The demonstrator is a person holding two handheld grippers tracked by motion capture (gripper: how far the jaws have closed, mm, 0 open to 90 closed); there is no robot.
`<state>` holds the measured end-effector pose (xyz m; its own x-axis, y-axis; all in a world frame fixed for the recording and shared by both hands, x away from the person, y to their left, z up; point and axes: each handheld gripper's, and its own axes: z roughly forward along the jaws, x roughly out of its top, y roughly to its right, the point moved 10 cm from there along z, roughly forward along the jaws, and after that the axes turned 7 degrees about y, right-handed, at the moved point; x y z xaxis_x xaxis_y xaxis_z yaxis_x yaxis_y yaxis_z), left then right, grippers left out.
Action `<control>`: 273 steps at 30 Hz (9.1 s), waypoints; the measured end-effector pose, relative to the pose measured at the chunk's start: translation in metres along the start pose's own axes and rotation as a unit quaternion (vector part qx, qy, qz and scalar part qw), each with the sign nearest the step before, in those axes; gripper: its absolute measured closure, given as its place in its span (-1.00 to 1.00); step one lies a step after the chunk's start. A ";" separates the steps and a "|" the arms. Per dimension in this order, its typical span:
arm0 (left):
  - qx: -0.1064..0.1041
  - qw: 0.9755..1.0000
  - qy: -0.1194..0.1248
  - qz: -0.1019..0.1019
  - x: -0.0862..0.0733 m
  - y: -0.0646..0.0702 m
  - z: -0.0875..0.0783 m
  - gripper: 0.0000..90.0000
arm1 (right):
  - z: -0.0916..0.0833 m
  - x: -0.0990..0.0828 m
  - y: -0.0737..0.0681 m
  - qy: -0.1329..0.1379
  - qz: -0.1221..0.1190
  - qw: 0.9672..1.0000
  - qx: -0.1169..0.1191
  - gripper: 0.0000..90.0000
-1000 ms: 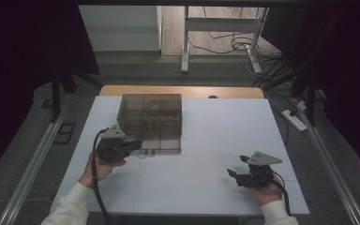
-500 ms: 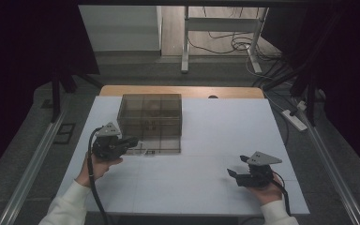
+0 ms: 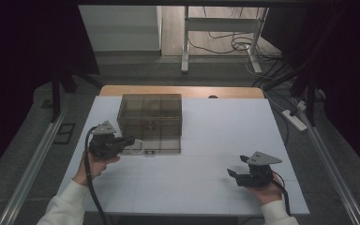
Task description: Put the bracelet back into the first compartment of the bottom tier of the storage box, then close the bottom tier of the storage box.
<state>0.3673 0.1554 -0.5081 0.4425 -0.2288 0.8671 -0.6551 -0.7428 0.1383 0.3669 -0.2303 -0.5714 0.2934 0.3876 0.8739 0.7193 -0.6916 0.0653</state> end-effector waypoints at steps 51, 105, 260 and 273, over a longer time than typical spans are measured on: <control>0.050 0.998 0.004 -0.041 -0.011 -0.041 0.007 0.92 | 0.000 -0.001 0.000 -0.004 -0.001 1.000 -0.001 -0.47; 0.077 0.996 -0.017 -0.037 -0.019 -0.048 0.032 0.06 | 0.001 -0.003 0.000 -0.007 -0.004 1.000 -0.002 -0.47; 0.040 0.994 -0.105 0.006 -0.076 -0.005 0.074 0.97 | -0.001 -0.004 0.003 -0.006 -0.005 1.000 -0.008 -0.47; 0.044 0.994 -0.102 0.005 -0.074 -0.007 0.077 0.97 | 0.000 -0.004 0.003 -0.006 -0.004 1.000 -0.009 -0.47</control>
<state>0.3861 0.1286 -0.6105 0.5568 -0.3521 0.7523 -0.6083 -0.7896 0.0807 0.3679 -0.2345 -0.5748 0.2950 0.4012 0.8672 0.7109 -0.6986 0.0813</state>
